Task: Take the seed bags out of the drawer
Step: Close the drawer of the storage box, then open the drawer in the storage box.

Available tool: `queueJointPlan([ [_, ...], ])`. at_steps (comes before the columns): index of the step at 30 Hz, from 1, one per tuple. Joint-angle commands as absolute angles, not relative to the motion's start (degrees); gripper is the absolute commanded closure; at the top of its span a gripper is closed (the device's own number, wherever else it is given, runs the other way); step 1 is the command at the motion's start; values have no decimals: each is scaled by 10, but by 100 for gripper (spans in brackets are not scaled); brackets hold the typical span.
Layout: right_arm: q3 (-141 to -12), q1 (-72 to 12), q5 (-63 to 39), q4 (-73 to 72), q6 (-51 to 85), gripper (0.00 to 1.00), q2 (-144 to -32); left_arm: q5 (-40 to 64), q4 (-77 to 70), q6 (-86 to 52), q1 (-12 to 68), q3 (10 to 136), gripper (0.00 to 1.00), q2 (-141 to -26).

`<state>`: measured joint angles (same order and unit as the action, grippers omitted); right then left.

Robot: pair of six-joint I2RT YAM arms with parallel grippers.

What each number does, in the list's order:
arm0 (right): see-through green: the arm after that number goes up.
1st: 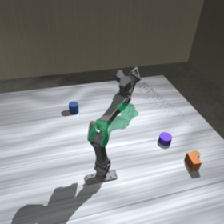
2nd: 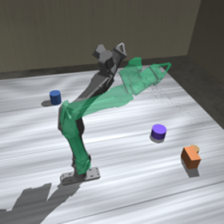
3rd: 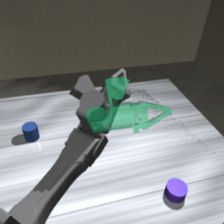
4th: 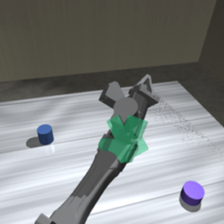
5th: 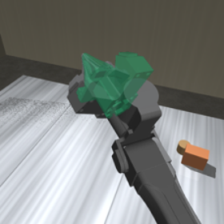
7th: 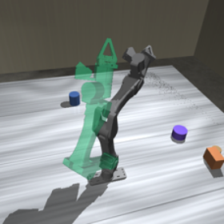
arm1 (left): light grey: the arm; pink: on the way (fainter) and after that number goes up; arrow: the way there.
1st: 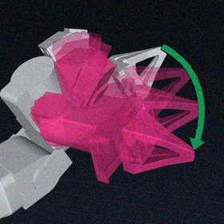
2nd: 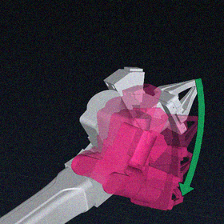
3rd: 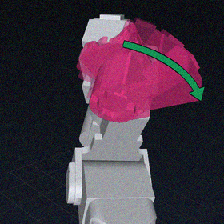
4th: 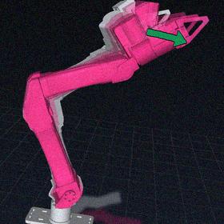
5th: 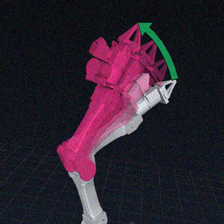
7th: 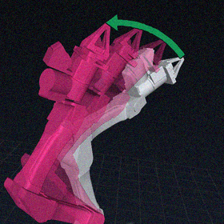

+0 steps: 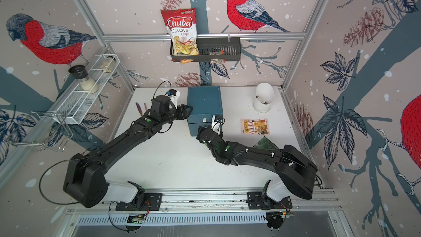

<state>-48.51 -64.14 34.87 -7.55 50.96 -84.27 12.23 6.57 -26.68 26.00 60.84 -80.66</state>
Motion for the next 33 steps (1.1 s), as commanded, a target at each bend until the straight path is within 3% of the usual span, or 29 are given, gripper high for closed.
queueJointPlan([
  [1,-529,-676,462,109,601,10,-843,162,213,-273,255,618,39,-809],
  [5,-561,-728,558,241,663,10,-846,210,195,-293,241,631,36,-805],
  [8,-533,-734,558,229,670,12,-817,237,192,-299,228,638,36,-804],
  [14,-409,-678,353,28,582,14,-705,273,184,-300,202,632,35,-801],
  [18,-336,-640,233,-71,591,25,-657,317,169,-297,189,625,38,-813],
  [25,-273,-623,175,-164,636,47,-650,330,146,-311,184,615,40,-821],
  [33,-259,-592,132,-235,655,52,-687,307,164,-302,184,615,44,-823],
])
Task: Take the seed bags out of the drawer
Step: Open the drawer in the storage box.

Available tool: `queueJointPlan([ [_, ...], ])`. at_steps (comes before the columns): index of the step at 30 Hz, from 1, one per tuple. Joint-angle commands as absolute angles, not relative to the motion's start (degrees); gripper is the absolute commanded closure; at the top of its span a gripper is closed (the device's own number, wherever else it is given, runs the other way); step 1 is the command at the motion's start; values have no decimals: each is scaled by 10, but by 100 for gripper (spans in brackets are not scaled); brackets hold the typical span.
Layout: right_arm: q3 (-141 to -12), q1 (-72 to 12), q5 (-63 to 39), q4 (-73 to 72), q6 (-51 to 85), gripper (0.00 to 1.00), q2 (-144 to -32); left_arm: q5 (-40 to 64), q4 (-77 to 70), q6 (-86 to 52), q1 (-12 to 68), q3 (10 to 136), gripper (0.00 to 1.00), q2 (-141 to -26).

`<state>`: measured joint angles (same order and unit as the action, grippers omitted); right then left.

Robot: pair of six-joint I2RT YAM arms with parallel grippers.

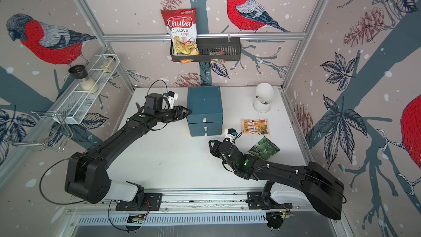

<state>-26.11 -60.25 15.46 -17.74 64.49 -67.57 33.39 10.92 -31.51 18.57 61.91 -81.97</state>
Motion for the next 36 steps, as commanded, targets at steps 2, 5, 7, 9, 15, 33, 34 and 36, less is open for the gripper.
queueJointPlan([
  [2,-247,-572,107,-277,667,54,-700,299,172,-300,184,614,46,-822],
  [5,-232,-547,83,-339,686,56,-727,280,179,-296,184,607,48,-817],
  [7,-232,-540,87,-365,691,56,-751,269,186,-292,184,602,50,-813],
  [9,-232,-530,77,-399,703,57,-778,262,194,-288,185,598,50,-810],
  [15,-235,-525,73,-503,718,58,-869,253,195,-287,189,582,51,-800],
  [33,-256,-509,44,-695,749,60,-1059,225,202,-271,205,575,49,-794],
  [34,-261,-506,41,-692,751,60,-1064,224,203,-271,205,575,49,-794],
  [36,-265,-504,41,-697,758,60,-1071,226,203,-269,205,575,49,-795],
])
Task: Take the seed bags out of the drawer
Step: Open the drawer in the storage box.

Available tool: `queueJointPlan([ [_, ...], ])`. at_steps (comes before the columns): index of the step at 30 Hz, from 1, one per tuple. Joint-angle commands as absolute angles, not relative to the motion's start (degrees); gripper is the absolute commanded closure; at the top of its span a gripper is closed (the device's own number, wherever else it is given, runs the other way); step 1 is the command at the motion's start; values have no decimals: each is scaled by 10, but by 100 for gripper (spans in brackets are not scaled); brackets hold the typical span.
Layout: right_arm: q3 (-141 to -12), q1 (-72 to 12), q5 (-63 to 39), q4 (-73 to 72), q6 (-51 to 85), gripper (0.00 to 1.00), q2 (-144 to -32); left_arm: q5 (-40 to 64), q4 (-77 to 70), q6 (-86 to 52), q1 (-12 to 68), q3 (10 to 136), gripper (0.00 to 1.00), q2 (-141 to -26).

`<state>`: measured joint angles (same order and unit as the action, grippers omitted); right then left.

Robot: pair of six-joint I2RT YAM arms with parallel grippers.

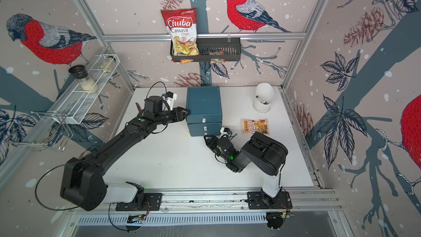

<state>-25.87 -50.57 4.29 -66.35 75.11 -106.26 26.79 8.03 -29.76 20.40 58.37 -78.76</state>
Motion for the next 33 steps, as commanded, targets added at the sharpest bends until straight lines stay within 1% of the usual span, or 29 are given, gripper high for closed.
queueJointPlan([
  [1,-269,-503,41,-698,758,60,-1073,226,202,-268,205,575,50,-795],
  [8,-294,-491,35,-685,762,68,-1093,222,203,-263,205,575,51,-805],
  [9,-295,-489,35,-685,763,71,-1093,221,201,-263,205,575,51,-804],
  [11,-297,-485,33,-678,761,80,-1095,219,199,-262,205,575,51,-805],
  [16,-295,-488,28,-643,746,99,-1076,216,198,-256,205,558,51,-805],
  [22,-292,-515,49,-540,711,100,-1016,215,193,-259,206,552,51,-800],
  [26,-304,-542,73,-445,689,100,-970,216,189,-264,207,549,51,-800],
  [33,-307,-599,129,-296,689,100,-902,217,174,-277,207,540,50,-785],
])
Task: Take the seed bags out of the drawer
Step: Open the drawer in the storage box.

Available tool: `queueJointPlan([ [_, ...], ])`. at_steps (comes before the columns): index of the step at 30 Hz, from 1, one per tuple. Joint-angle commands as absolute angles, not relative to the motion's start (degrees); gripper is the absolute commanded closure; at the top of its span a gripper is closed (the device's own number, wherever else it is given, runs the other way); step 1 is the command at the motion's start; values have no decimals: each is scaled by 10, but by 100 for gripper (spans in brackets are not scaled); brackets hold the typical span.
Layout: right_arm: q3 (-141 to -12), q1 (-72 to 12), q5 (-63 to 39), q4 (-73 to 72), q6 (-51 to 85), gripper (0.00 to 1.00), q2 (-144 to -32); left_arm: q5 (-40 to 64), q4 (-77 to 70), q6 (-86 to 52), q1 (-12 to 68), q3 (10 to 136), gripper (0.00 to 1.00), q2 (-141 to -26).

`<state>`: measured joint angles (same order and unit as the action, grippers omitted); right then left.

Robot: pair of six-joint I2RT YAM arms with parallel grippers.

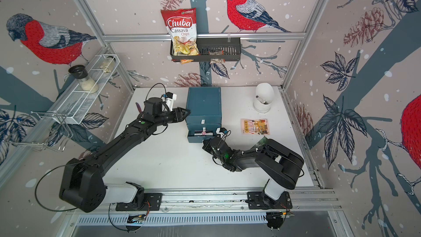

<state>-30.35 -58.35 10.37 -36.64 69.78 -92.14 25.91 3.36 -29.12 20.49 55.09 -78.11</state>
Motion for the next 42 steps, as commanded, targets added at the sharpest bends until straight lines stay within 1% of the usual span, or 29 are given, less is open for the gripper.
queueJointPlan([
  [1,-305,-606,135,-282,693,100,-893,216,172,-278,207,537,51,-783],
  [7,-299,-657,161,-197,713,100,-861,225,163,-286,207,530,53,-777],
  [11,-293,-681,167,-176,727,100,-855,221,161,-285,207,523,52,-769],
  [24,-279,-694,163,-158,752,100,-850,217,166,-288,222,521,53,-761],
  [30,-284,-708,185,-133,756,100,-834,210,169,-291,227,522,53,-757],
  [35,-303,-726,209,-94,756,100,-826,203,174,-297,227,529,50,-756],
  [42,-304,-727,210,-73,767,100,-819,205,170,-310,227,533,46,-754],
])
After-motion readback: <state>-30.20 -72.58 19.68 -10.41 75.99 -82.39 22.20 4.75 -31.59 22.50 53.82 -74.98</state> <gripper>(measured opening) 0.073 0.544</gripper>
